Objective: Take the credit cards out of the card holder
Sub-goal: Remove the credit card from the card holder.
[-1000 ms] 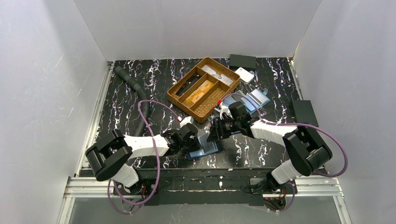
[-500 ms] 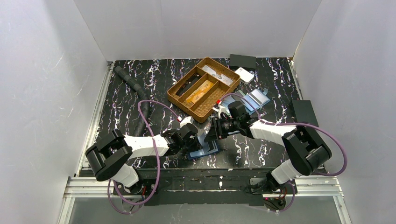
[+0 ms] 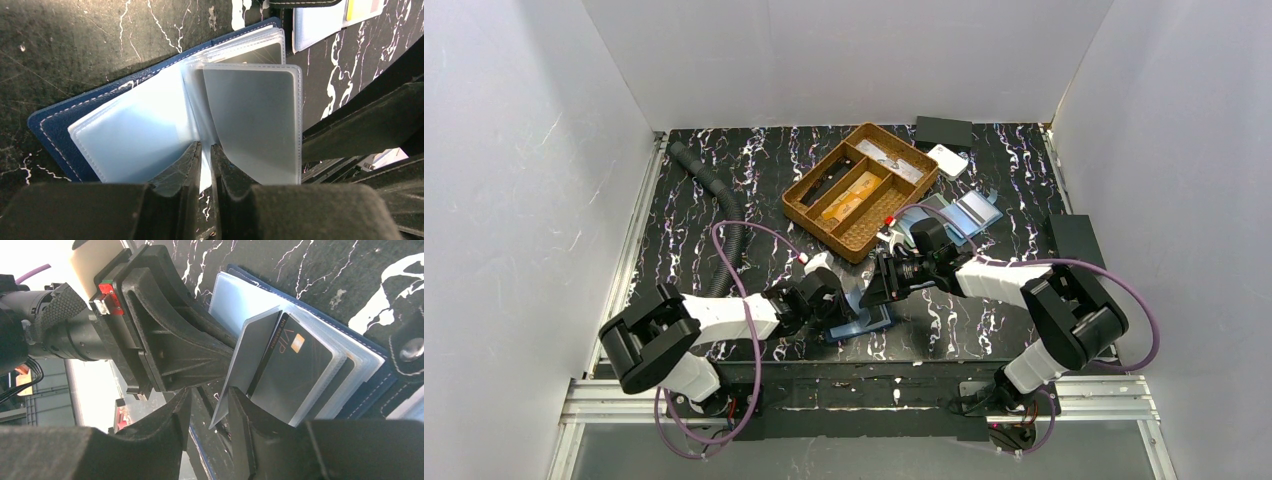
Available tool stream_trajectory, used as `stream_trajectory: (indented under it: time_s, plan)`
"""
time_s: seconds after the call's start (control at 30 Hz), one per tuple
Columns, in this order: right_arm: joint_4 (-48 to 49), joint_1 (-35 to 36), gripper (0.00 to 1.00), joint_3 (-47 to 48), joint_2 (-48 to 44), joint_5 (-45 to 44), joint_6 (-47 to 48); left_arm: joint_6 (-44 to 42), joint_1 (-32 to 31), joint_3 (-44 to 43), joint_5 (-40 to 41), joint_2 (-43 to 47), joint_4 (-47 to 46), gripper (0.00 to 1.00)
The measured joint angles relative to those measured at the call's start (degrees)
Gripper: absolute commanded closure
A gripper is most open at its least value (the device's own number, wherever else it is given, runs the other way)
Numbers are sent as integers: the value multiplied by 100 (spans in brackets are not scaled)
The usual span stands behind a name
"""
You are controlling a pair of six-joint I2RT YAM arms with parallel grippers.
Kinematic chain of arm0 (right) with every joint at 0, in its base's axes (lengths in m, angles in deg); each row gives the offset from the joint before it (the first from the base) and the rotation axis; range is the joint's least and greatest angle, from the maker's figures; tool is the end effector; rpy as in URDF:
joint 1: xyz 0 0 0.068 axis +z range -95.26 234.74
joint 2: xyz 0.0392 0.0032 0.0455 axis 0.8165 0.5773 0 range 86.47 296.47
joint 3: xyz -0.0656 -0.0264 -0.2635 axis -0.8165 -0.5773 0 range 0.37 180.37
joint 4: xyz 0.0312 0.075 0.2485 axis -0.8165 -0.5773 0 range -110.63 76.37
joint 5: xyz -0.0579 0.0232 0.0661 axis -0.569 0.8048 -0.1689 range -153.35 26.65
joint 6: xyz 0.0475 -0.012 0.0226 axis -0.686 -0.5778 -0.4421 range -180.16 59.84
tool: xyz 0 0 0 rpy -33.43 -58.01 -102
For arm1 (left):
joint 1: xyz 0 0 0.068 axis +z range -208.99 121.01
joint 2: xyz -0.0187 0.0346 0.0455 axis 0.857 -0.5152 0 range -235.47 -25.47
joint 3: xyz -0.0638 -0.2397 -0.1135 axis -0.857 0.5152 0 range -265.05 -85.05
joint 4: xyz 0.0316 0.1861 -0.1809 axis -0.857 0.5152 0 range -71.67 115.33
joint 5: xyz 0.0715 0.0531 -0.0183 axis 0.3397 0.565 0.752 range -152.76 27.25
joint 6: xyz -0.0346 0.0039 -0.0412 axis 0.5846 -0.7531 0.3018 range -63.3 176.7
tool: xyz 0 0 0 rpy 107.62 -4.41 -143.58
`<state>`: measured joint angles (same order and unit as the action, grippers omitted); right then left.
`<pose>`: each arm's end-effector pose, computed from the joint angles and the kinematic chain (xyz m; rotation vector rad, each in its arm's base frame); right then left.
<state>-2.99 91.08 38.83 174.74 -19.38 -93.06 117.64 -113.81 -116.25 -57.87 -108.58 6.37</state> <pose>0.2216 0.1937 0.1660 -0.5380 2.4111 1.4609 0.1583 -0.2195 0.1495 -0.1800 2.4492 -0.9153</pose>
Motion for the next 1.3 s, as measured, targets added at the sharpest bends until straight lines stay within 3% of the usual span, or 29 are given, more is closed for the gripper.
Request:
stream_trajectory:
  time_s: [0.67, 1.13, 1.3]
  plan:
    - [284, 55, 59, 26, 450, 302, -293, 389, 116, 584, -105, 822, -9, 65]
    - [293, 98, 60, 376, 658, 446, -328, 284, 184, 922, -254, 1471, -177, 37]
    - [299, 131, 61, 463, 844, 472, -350, 42, 186, 1012, -496, 1585, -330, 33]
